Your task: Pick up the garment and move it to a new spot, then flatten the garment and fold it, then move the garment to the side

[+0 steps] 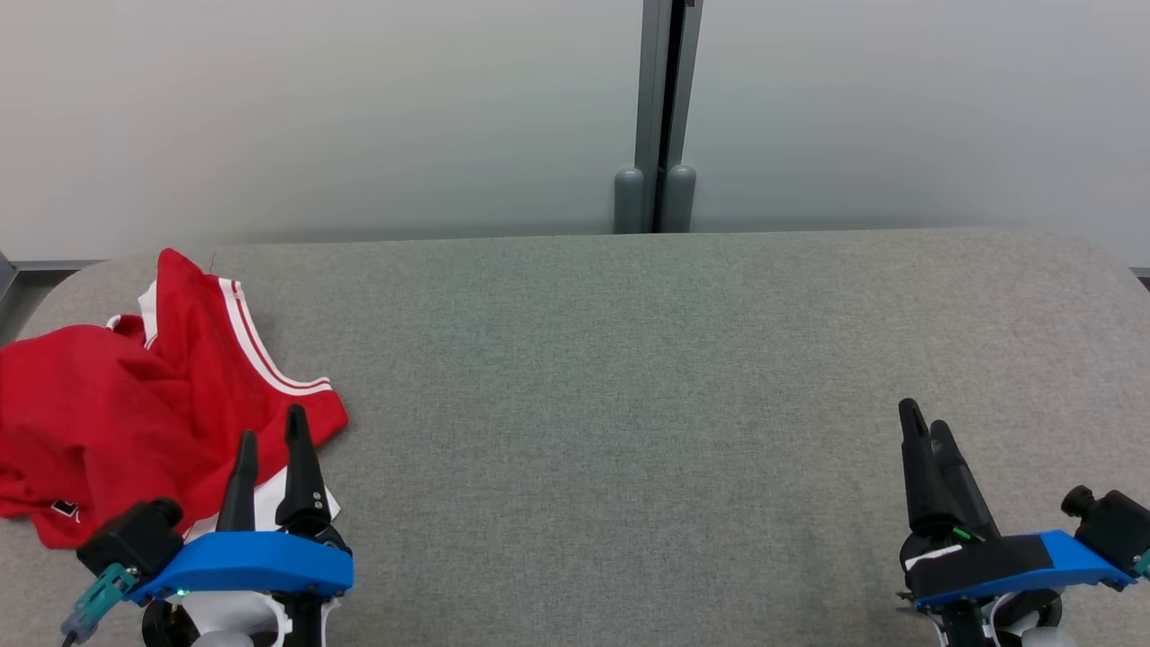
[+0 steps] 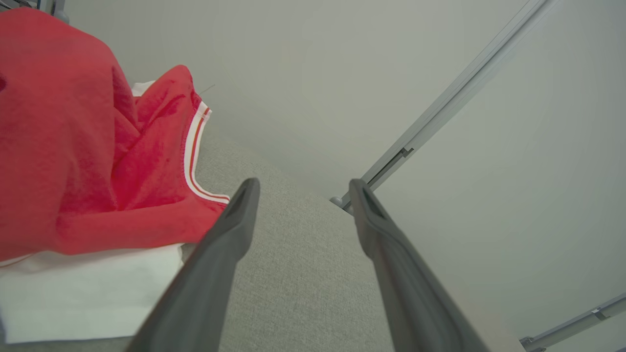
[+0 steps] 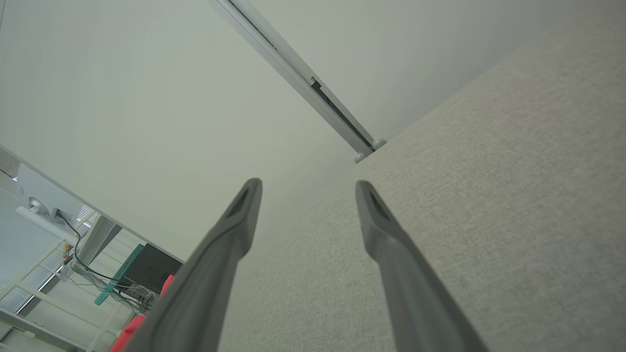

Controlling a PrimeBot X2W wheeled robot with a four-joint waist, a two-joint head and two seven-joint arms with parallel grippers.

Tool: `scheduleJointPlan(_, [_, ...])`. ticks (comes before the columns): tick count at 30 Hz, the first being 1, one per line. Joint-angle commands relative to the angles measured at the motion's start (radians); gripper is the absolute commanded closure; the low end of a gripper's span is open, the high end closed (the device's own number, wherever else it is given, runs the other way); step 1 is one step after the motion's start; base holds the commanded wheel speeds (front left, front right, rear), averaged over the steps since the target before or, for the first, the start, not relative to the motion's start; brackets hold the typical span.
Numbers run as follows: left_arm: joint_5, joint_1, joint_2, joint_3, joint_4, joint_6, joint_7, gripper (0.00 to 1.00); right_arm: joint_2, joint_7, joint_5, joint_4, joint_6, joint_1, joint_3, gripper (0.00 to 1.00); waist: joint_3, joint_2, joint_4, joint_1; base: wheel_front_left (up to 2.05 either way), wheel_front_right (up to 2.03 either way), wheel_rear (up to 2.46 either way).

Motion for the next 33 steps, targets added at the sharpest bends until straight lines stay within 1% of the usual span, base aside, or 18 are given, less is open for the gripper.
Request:
scheduleJointPlan(1, [0.035, -0.027, 0.006, -0.002, -0.013, 0.006, -0.01, 0.0, -0.008, -0.012, -0.032, -0.012, 0.003, -0.01, 0.002, 0.0, 0.001, 0.0, 0.001, 0.0, 0.0, 0.0, 0.0])
scheduleJointPlan(18, [0.217, -0.032, 0.006, -0.01, 0.003, 0.016, -0.056, 0.0, -0.01, -0.058, -0.215, 0.005, 0.004, -0.013, 0.019, 0.0, 0.0, 0.0, 0.008, 0.0, 0.0, 0.0, 0.0])
scheduleJointPlan(33, [0.344, -0.034, 0.006, -0.024, 0.047, 0.034, -0.09, 0.0, -0.011, -0.093, -0.351, 0.021, 0.004, -0.013, 0.034, 0.0, -0.001, 0.0, 0.01, 0.0, 0.0, 0.0, 0.0])
